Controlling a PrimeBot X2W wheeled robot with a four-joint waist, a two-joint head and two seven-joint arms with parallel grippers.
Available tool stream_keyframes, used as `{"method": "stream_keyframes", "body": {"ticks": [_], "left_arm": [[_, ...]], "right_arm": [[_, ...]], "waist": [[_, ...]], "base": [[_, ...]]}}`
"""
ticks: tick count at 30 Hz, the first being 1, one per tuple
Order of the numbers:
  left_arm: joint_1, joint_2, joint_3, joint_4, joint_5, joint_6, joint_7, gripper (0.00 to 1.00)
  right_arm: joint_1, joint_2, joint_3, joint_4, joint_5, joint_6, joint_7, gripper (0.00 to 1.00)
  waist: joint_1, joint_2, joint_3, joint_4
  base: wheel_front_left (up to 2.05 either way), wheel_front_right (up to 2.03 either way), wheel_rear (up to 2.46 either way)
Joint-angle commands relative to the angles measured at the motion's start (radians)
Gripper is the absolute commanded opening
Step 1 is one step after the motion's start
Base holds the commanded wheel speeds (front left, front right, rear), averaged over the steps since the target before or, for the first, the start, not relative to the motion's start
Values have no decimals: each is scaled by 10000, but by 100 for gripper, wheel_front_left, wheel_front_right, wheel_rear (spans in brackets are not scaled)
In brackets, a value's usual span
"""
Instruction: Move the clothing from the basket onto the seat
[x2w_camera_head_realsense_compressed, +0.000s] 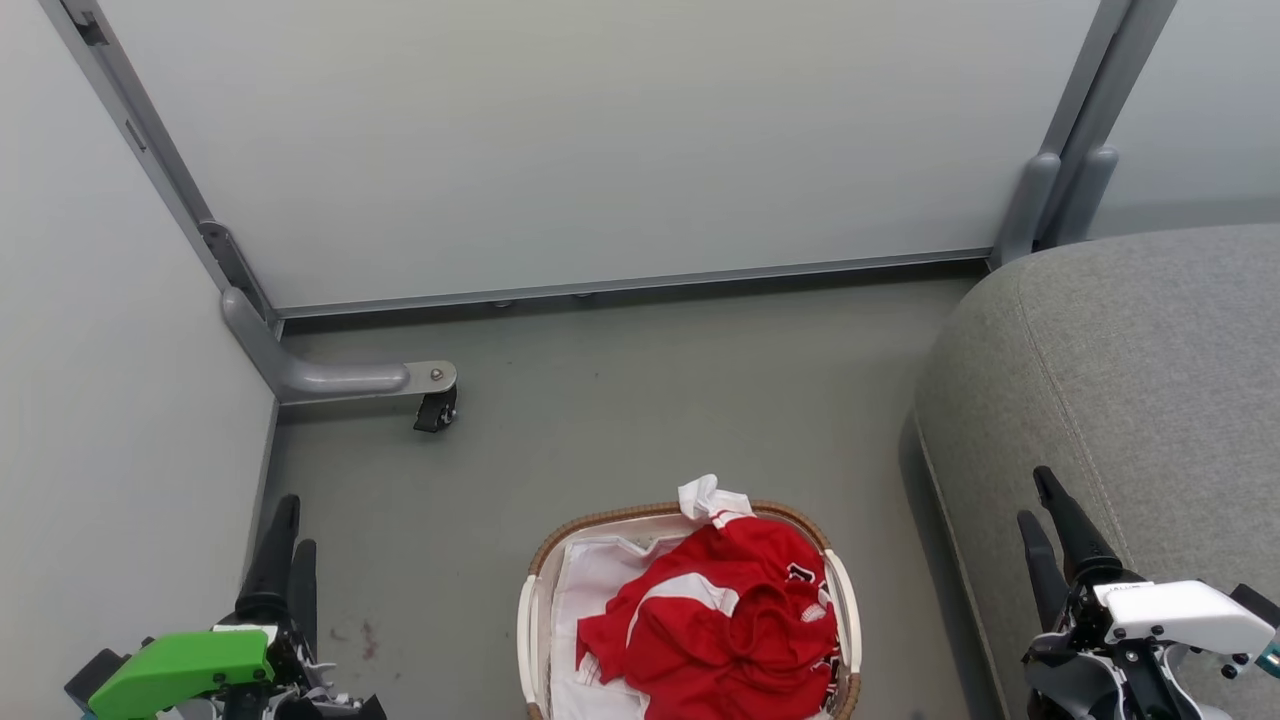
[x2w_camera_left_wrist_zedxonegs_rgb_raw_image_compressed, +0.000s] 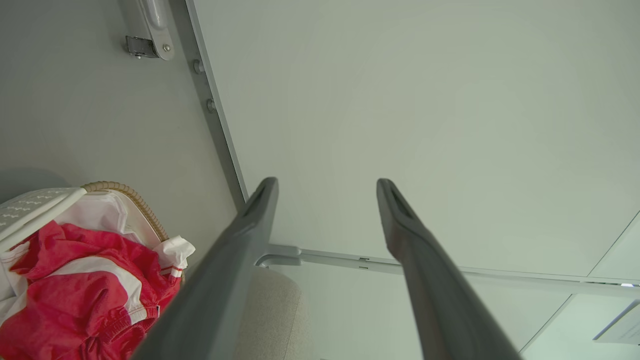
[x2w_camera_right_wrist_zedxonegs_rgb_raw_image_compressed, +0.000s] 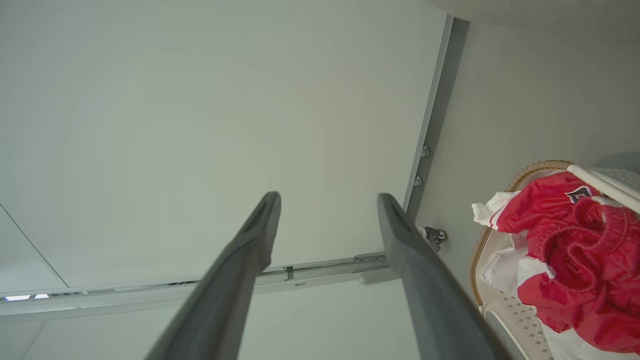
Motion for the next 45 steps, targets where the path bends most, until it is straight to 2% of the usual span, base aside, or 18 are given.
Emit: {"method": "stream_keyframes", "body": {"ticks": [1, 12, 23, 31, 45], "left_arm": [[-167, 26, -136, -234, 87, -7, -125, 100], [-183, 41, -642, -531, 1076, -14, -650, 100], [-286, 55, -975, -951, 3419, -12, -1115, 100], [-303, 64, -1381, -1190, 5311, 214, -1415, 100], [-75, 78, -1589, -1200, 7760, 489, -1886, 100]], "right_arm": [[-106, -68, 55, -191, -143, 2, -128, 100], [-57, -94, -112, -292, -1467, 2, -654, 100], [-11, -117, -137, -969, -4322, 3, -1120, 100], [99, -131, -58, -1334, -6191, 3, -1422, 100], [183, -150, 231, -1610, -8697, 3, -1896, 100]], "waist": [[0, -1, 4, 0], [0, -1, 29, 4], [0, -1, 60, 26], [0, -1, 72, 60], [0, -1, 146, 40]], "base": [[0, 0, 0], [0, 0, 0], [0, 0, 0], [0, 0, 0], [0, 0, 0]]}}
